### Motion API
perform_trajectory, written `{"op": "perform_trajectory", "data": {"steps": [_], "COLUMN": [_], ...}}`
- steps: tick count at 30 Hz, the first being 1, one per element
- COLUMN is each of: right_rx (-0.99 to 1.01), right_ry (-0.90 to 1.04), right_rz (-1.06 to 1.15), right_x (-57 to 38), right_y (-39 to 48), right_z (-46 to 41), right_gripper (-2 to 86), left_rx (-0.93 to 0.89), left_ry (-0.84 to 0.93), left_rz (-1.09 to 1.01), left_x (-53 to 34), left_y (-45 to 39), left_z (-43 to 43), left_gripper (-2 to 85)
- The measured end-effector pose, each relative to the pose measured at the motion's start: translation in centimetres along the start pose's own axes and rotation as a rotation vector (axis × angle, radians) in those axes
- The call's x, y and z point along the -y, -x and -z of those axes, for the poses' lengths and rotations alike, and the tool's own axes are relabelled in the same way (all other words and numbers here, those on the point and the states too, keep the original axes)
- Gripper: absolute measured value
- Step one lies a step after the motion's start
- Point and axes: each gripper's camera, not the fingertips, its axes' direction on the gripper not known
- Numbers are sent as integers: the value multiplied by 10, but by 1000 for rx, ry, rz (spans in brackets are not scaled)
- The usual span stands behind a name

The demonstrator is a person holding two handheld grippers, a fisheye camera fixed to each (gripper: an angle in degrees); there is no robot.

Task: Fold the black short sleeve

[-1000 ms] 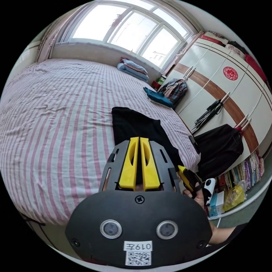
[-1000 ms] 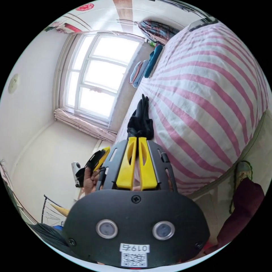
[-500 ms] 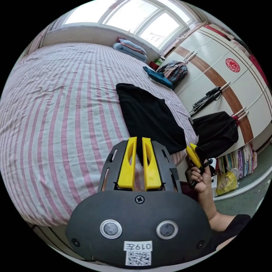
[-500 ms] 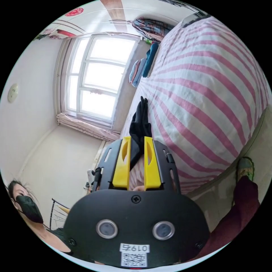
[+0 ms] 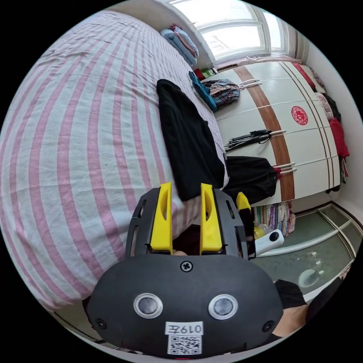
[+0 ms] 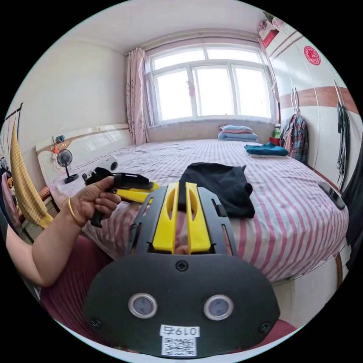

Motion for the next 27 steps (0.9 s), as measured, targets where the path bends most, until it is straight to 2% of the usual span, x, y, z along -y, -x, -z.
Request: {"op": "perform_trajectory", "data": {"steps": [3, 8, 14, 17, 19, 23, 27], "right_rx": [39, 132, 204, 222, 341, 349, 202], "right_ry": [-6, 66, 68, 150, 189, 263, 137], "right_rz": [4, -19, -222, -361, -448, -321, -268], "right_x": [31, 98, 132, 117, 96, 69, 47], "right_y": [-18, -71, -171, -241, -274, -251, -256], "right_z": [-14, -64, -101, -123, -131, -136, -115], "right_gripper": [39, 70, 69, 74, 63, 14, -3], "left_rx": [28, -75, -189, -212, -231, -188, -191], "left_ry": [-4, 10, 30, 18, -3, -26, -33], "left_rz": [-4, 36, 105, 142, 143, 108, 70], "left_x": [-15, -33, -45, -51, -55, -68, -88], "left_y": [-4, 7, 20, 26, 27, 16, 8], "left_z": [-16, -46, -88, -109, -118, -128, -125], "left_gripper": [107, 102, 66, 44, 37, 30, 28]}}
